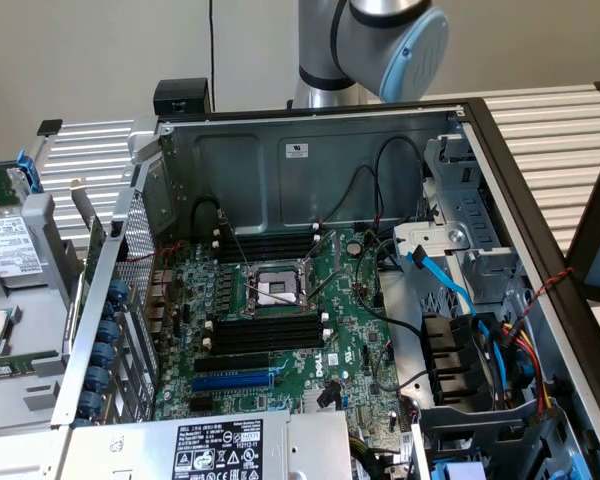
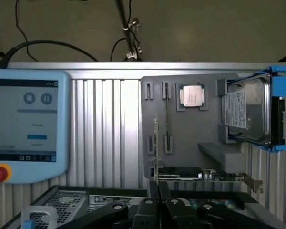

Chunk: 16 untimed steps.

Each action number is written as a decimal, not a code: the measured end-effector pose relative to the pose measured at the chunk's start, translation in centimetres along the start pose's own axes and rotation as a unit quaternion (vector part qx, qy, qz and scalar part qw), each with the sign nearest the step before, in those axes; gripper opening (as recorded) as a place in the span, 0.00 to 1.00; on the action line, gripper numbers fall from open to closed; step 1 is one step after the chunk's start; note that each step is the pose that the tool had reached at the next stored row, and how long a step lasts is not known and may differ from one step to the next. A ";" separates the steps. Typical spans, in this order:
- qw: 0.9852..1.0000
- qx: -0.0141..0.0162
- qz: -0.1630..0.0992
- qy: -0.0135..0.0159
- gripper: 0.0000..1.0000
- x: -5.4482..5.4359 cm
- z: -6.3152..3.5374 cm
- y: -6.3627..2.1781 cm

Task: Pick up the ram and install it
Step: 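Pick up the ram and move it above insertion slot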

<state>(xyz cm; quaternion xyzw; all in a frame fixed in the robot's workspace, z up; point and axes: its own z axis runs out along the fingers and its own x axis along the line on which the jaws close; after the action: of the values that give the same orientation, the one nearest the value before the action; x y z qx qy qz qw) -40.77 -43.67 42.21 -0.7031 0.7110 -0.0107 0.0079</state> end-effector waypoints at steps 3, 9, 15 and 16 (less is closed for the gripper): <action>1.000 0.000 0.000 -0.003 0.12 -0.1 0.05 -1.83; 1.000 0.006 0.001 -0.027 0.12 -0.4 0.21 -6.31; 0.999 0.011 0.001 -0.032 0.12 -0.7 0.26 -7.92; 0.999 0.012 0.001 -0.032 0.12 -0.8 0.26 -8.18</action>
<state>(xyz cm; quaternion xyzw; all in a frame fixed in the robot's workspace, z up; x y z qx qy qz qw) -32.57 -43.00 42.16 -0.7020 0.7111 0.0039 0.0390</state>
